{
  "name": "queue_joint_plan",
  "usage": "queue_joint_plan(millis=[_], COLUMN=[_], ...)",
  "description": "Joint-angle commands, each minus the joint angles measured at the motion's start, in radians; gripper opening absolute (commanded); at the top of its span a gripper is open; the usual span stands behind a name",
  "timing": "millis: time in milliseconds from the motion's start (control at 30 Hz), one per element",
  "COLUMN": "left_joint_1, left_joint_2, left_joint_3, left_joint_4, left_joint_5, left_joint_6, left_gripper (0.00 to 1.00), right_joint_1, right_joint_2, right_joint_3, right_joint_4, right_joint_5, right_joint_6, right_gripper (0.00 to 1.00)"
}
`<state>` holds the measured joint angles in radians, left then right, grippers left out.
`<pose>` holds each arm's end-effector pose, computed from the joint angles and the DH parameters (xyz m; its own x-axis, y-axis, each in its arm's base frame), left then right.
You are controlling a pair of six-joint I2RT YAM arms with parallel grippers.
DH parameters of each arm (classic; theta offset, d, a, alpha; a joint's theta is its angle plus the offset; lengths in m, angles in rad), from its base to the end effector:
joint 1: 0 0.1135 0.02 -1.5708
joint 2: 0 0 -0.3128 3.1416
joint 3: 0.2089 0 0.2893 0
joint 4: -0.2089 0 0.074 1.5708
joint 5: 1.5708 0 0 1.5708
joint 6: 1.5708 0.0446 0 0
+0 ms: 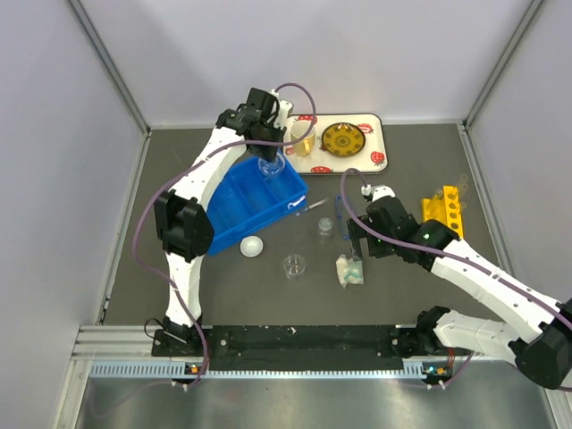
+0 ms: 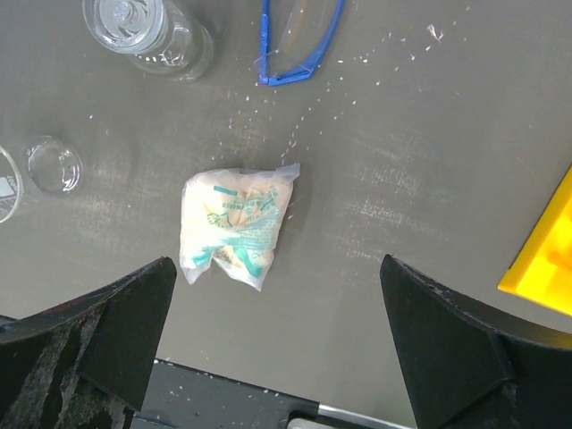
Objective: Organize the chemistry lab equipment
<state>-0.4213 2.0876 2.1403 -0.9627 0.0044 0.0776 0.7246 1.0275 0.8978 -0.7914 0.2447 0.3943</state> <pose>0.4807 -0.2156 0.3666 -0.6864 0.3926 -0.6122 0.4660 0.8837 0.0441 0.1701 0.1362 0.3108 -0.7554 -0.1709 -0.6326 -0.2634 0.9632 0.0543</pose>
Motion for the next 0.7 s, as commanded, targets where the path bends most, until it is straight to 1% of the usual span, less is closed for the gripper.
queue_joint_plan(millis=[0,133,300,667], left_joint_1=[0.015,0.019,0.024,0.053], left_joint_2=[0.049,0.101,0.144,0.177], left_joint_3=[0.076,0.108,0.113,0.105], left_joint_4=[0.091,0.101,0.102,0.114], left_joint_5=[0.065,0.077,0.078,0.063], left_joint_6=[0.042,0.047,0.051,0.062], left_gripper=[0.0,0.0,0.0,0.0], right_joint_1=[0.009,0.001,-0.013,-0.019], right_joint_2=[0.029,0.051,0.074,0.078], right_joint_3=[0.041,0.049,0.059,0.056], right_joint_4=[0.055,0.064,0.072,0.077], right_joint_5=[0.001,-0.012,-0.03,-0.048], right_joint_6=[-0.012,-0.015,-0.018,-0.008], right_gripper=[0.99,0.99,0.99,0.99])
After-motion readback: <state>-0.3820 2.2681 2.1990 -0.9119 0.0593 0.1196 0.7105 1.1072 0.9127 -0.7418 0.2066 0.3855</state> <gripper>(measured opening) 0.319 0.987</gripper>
